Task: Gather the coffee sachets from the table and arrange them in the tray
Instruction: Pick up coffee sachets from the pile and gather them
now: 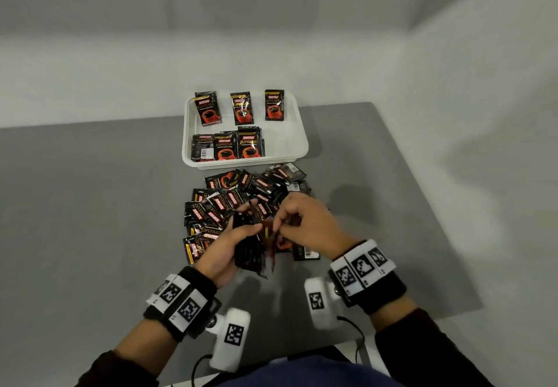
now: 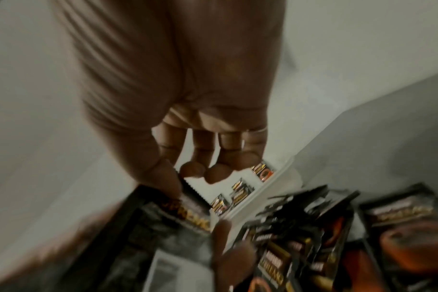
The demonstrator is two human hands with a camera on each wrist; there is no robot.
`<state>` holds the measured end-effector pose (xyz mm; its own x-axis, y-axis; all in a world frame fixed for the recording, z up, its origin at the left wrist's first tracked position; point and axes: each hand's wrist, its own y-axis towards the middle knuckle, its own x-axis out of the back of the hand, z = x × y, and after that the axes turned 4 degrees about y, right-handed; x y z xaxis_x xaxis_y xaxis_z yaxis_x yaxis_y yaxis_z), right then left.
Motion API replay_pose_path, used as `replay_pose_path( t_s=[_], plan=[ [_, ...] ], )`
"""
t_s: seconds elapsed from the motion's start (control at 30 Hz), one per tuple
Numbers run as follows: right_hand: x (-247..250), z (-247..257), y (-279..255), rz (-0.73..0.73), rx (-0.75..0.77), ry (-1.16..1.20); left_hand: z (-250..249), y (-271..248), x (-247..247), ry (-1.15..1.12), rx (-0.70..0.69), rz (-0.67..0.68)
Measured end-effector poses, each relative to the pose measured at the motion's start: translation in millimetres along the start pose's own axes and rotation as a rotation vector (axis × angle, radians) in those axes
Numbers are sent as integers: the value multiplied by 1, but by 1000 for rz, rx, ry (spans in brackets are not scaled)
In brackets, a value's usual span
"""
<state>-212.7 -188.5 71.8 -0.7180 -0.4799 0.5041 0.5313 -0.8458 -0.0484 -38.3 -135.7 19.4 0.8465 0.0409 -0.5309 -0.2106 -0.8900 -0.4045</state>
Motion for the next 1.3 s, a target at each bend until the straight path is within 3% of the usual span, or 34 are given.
replay_pose_path(
  t_s=[0.13,0.27,0.33,0.47,0.6,0.67,0.8,0.9,1.03,1.3],
  plan=[
    [-33,2,11,-52,-34,-15,9,-7,-4,-22,22,27],
    [-42,-2,13,-5,-48,10,13,-14,8,-22,16,-11],
    [-36,-12,13,-83,-98,4,14,-16,17,-49,2,-52],
    [-1,-52,11,-319,-418,-192,11,-21,36,-117,-22,-131],
    [13,-94,8,-152,-720,-501,9,-22,46,-140,2,-173],
    [9,-106,9,-151,-745,-465,8,-22,47,-133,14,-171],
    [10,-124,14,-281,-773,-176,5,-19,46,-149,3,-148],
    [17,-129,10,-426,-729,10,3,-18,45,-153,-22,-114],
    [27,-108,1,-485,-523,-18,1,-17,46,-145,-30,-98],
    [-27,-8,2,-51,-129,35,3,-6,34,-41,-52,-103]
  ],
)
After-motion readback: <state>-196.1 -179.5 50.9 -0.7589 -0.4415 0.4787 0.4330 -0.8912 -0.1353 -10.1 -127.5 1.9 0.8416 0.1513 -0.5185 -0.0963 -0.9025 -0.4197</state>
